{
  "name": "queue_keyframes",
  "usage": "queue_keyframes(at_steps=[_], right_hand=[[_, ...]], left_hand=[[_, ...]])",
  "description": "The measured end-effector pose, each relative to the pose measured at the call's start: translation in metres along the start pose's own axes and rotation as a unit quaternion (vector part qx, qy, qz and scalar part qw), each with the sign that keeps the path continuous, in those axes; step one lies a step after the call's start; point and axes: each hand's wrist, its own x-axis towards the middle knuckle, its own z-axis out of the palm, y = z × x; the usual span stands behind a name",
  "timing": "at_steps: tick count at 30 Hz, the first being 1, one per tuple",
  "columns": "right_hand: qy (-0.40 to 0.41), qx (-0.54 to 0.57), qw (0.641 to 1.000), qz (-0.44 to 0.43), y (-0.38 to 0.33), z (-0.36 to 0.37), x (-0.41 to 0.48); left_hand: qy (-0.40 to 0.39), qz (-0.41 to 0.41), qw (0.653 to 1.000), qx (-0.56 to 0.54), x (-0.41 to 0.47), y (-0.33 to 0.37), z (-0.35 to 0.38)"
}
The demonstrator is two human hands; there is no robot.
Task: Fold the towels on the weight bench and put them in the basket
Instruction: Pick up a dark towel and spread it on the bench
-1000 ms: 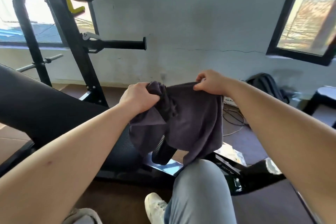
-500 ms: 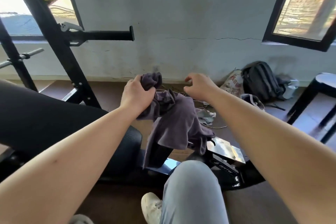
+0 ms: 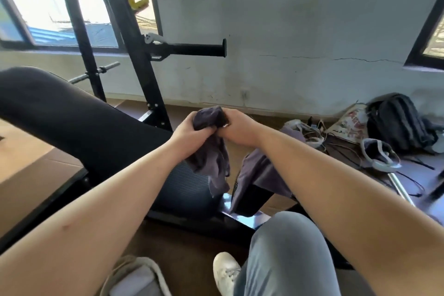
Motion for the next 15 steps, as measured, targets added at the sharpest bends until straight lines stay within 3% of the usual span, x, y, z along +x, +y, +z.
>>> queue_keyframes(at_steps=[6,12,15], right_hand=[[0.032,0.165,0.984,0.064,-0.032,0.029,0.018],[-0.145,0.204,0.967,0.044,-0.061,0.068,0.030],[-0.126,0.247,0.960,0.026,-0.073,0.091,0.038]], left_hand=[[0.026,-0.043,0.997,-0.056,-0.016,-0.021,-0.055],[0.056,-0.098,0.984,-0.135,-0.023,-0.045,-0.092],[0.013,-0.170,0.970,-0.172,-0.029,-0.046,-0.105]])
